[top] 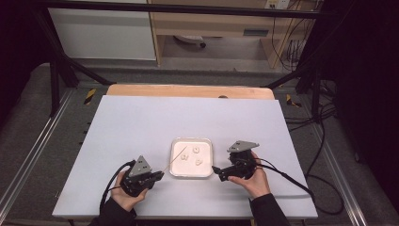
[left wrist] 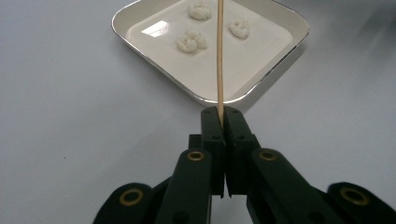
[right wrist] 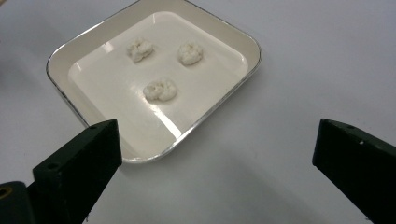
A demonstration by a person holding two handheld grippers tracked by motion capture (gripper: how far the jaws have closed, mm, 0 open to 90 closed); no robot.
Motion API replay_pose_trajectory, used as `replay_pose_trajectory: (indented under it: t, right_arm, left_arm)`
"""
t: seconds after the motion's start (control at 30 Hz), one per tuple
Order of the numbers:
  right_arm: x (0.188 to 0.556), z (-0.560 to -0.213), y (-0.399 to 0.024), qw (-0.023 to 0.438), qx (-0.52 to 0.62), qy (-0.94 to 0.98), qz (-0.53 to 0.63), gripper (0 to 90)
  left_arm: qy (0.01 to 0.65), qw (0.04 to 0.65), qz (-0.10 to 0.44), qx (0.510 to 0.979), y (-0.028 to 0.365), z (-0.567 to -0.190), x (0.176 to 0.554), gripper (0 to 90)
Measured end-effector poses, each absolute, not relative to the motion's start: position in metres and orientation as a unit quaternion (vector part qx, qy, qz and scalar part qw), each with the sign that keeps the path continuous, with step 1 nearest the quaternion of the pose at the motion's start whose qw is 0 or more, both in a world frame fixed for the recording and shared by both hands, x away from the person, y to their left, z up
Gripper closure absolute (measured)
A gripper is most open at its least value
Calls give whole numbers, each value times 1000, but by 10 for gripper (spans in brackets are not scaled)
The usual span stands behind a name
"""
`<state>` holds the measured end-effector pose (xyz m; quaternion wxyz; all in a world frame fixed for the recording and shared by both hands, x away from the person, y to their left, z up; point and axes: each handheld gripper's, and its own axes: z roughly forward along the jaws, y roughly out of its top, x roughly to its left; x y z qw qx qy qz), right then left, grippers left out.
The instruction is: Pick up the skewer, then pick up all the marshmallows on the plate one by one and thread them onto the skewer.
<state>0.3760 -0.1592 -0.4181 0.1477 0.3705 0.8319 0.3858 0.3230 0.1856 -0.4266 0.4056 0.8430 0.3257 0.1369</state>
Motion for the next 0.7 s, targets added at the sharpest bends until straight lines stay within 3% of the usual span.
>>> replay_pose_trajectory:
  t: [0.43, 0.7]
  right_arm:
    - [386, -419, -134, 146, 362, 836, 385, 23]
    - [396, -422, -119, 132, 356, 840, 389, 71]
  left_arm:
    - [323, 408, 131, 844, 186, -429, 323, 882]
    - [325, 409, 125, 844, 186, -430, 324, 882]
